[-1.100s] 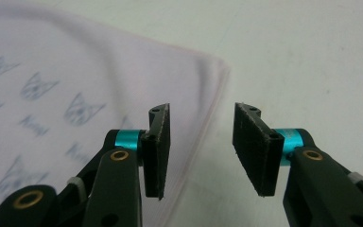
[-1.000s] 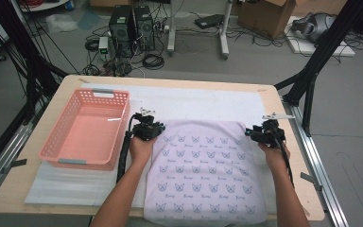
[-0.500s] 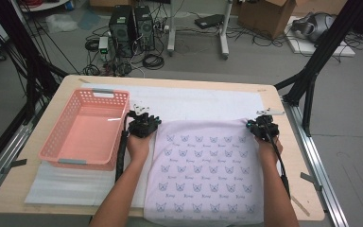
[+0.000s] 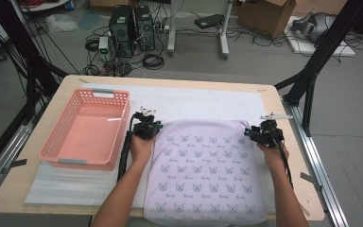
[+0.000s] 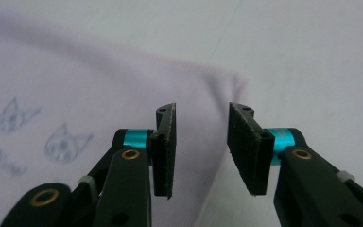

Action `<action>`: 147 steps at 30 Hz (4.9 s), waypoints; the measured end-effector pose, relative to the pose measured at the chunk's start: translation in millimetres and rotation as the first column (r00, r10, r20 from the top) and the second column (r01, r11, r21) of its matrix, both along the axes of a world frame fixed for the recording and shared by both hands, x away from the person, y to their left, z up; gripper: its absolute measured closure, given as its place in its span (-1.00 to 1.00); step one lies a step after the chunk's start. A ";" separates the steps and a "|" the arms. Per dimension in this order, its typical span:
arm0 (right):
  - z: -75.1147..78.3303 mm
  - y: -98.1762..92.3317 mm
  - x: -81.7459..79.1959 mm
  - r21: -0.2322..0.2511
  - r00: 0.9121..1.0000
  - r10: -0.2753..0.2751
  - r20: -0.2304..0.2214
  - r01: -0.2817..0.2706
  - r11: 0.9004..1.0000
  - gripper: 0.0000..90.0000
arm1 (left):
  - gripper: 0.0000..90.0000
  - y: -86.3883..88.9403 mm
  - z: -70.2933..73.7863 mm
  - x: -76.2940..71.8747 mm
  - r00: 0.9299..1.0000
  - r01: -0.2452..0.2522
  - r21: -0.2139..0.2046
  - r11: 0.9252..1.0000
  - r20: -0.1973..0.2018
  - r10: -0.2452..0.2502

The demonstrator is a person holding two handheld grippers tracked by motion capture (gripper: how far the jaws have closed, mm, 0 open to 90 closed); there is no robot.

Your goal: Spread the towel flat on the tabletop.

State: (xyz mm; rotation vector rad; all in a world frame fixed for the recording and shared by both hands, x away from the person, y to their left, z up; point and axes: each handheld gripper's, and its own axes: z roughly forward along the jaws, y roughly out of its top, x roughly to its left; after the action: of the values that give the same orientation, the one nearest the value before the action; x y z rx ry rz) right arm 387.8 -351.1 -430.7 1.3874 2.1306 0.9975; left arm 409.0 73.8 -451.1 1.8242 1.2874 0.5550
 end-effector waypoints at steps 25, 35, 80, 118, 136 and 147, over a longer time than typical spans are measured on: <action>-5.7 -12.9 -92.9 0.038 0.996 0.089 -0.014 -0.088 0.995 0.28 | 0.20 18.9 3.8 -68.3 0.988 0.113 -0.164 0.980 -0.089 -0.129; -7.3 -18.3 -141.0 0.055 0.993 0.106 -0.044 -0.103 0.993 0.27 | 0.15 28.8 -3.3 -121.3 0.983 0.134 -0.211 0.968 -0.093 -0.157; -12.2 8.3 -97.2 -0.007 0.997 0.066 0.030 -0.066 0.998 0.63 | 0.45 22.6 10.0 -80.8 0.983 0.182 -0.203 0.962 0.000 -0.186; -5.3 -10.2 -95.2 0.037 0.995 0.080 0.061 -0.082 0.996 0.39 | 0.14 19.8 15.8 -34.3 0.974 0.218 -0.224 0.950 0.114 -0.197; 5.4 -20.8 -101.7 -0.001 0.988 0.074 0.138 -0.074 0.997 -0.54 | -0.46 25.4 20.4 -76.3 0.921 0.367 -0.191 0.910 0.209 -0.328; 4.0 -26.5 -101.8 0.032 0.989 0.054 0.136 -0.059 0.998 -0.58 | -0.48 28.9 11.7 -79.6 0.934 0.342 -0.221 0.913 0.184 -0.305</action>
State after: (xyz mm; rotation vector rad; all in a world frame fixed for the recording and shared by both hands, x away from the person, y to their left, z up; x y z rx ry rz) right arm 286.0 -377.6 -426.6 1.2447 2.0719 1.1234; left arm 329.4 102.7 -439.4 1.7024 0.8854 0.3193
